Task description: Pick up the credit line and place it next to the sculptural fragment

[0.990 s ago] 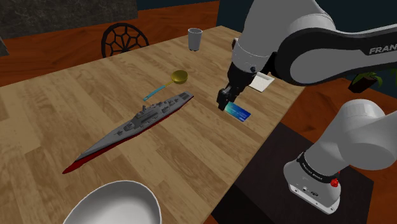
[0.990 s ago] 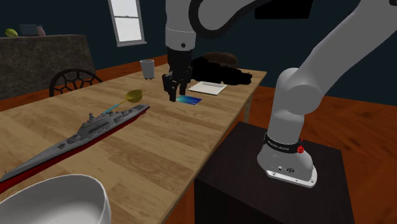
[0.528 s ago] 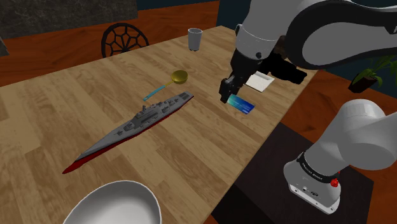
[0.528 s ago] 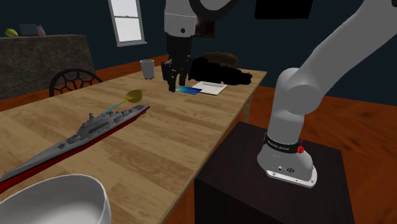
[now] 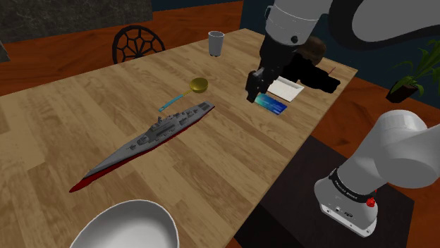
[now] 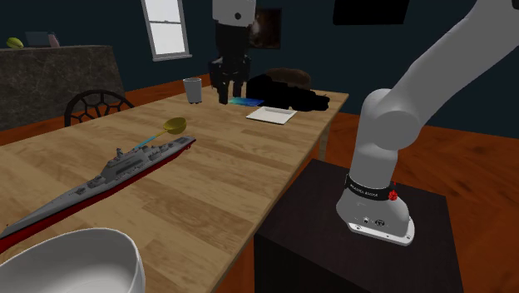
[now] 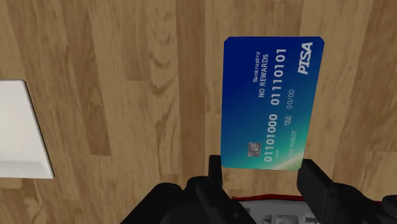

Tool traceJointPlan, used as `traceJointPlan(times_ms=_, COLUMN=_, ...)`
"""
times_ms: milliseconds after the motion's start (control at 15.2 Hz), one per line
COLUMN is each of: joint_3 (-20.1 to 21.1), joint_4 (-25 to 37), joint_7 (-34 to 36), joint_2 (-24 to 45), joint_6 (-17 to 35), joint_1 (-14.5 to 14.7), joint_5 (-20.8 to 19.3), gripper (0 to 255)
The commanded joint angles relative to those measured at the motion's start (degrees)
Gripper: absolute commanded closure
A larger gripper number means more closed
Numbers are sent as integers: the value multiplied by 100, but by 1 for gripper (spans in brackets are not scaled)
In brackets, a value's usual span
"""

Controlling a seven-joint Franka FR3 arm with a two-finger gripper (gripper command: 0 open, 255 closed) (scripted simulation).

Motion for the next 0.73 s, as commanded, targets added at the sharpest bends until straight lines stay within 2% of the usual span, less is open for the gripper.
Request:
traceJointPlan(times_ms=0, joint_3=-11, joint_4=95, joint_7=-4, joint_2=-7, joint_6=-105, joint_1=-3, joint_5=-6, gripper=255)
traceJointPlan(times_ms=660, joint_3=-1281, joint_4=-680, joint_7=-1380, joint_2=-1008, joint_6=-334, joint_1=-394, joint_5=-524, gripper=255)
